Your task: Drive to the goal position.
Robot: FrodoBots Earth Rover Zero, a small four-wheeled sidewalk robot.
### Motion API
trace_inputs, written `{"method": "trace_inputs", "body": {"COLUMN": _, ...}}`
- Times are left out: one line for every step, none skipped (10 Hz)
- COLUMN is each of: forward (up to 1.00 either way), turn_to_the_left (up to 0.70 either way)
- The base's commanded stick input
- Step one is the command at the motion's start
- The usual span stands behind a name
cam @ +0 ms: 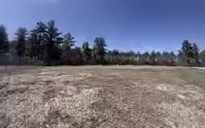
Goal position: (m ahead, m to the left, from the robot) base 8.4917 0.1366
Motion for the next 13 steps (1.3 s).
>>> {"method": "trace_inputs", "body": {"forward": 0.7, "turn_to_the_left": 0.0}}
{"method": "trace_inputs", "body": {"forward": 0.7, "turn_to_the_left": 0.0}}
{"method": "trace_inputs", "body": {"forward": 0.7, "turn_to_the_left": 0.0}}
{"method": "trace_inputs", "body": {"forward": 0.7, "turn_to_the_left": 0.0}}
{"method": "trace_inputs", "body": {"forward": 0.7, "turn_to_the_left": 0.0}}
{"method": "trace_inputs", "body": {"forward": 0.7, "turn_to_the_left": 0.0}}
{"method": "trace_inputs", "body": {"forward": 0.7, "turn_to_the_left": 0.0}}
{"method": "trace_inputs", "body": {"forward": 0.7, "turn_to_the_left": 0.0}}
{"method": "trace_inputs", "body": {"forward": 0.7, "turn_to_the_left": 0.0}}
{"method": "trace_inputs", "body": {"forward": 0.7, "turn_to_the_left": 0.0}}
{"method": "trace_inputs", "body": {"forward": 0.7, "turn_to_the_left": 0.0}}
{"method": "trace_inputs", "body": {"forward": 0.7, "turn_to_the_left": 0.0}}
{"method": "trace_inputs", "body": {"forward": 0.7, "turn_to_the_left": 0.0}}
